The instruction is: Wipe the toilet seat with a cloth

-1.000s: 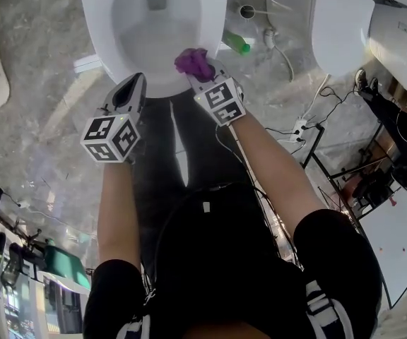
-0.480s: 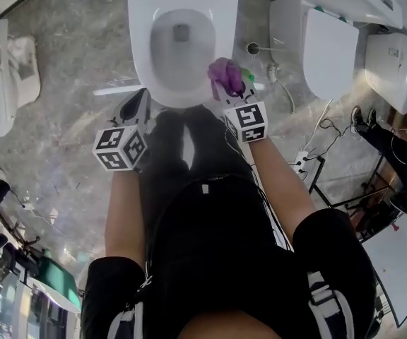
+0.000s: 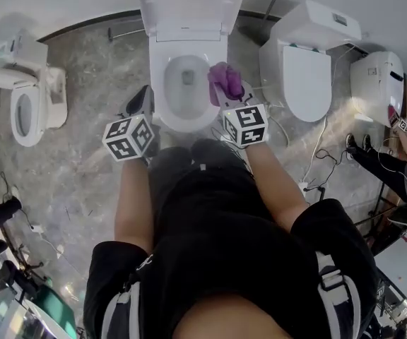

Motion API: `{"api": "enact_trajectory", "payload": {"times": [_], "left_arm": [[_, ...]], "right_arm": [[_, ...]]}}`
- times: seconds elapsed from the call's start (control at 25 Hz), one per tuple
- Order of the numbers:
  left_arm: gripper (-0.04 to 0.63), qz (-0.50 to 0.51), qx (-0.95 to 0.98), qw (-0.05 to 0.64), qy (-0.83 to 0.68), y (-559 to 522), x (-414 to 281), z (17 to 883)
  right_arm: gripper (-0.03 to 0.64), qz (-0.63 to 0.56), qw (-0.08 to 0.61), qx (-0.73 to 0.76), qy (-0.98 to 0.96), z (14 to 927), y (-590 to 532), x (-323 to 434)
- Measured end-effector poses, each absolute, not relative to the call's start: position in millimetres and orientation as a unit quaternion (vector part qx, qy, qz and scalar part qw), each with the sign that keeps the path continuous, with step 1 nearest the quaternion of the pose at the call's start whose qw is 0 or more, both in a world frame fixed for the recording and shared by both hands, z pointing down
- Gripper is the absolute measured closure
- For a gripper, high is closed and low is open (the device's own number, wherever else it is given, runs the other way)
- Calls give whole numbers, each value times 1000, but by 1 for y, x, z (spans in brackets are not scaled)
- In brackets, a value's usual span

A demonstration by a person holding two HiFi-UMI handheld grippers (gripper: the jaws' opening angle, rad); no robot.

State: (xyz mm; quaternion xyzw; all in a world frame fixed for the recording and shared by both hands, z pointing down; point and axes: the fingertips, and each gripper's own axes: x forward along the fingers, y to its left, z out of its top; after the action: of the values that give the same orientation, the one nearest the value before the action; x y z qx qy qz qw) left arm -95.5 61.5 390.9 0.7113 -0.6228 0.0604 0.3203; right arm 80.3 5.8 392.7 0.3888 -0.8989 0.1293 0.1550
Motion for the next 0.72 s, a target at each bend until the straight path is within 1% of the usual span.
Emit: {"api": "enact_trajectory", "payload": {"times": [0.12, 0.32, 0.52, 0.72], "left_arm": [[586, 48, 727, 282, -624, 40, -83, 333], [586, 55, 729, 269, -627, 51, -57, 274], [586, 48, 734, 257, -627, 24, -50, 229], [586, 56, 754, 232, -612, 6, -34, 187]], "right_arm": [[568, 108, 125, 403, -900, 340, -10, 85], [568, 102, 103, 414, -899, 276, -2, 98], [568, 79, 60, 432, -896, 212, -15, 95], [568, 87, 34, 449, -889, 172, -31, 98]]}}
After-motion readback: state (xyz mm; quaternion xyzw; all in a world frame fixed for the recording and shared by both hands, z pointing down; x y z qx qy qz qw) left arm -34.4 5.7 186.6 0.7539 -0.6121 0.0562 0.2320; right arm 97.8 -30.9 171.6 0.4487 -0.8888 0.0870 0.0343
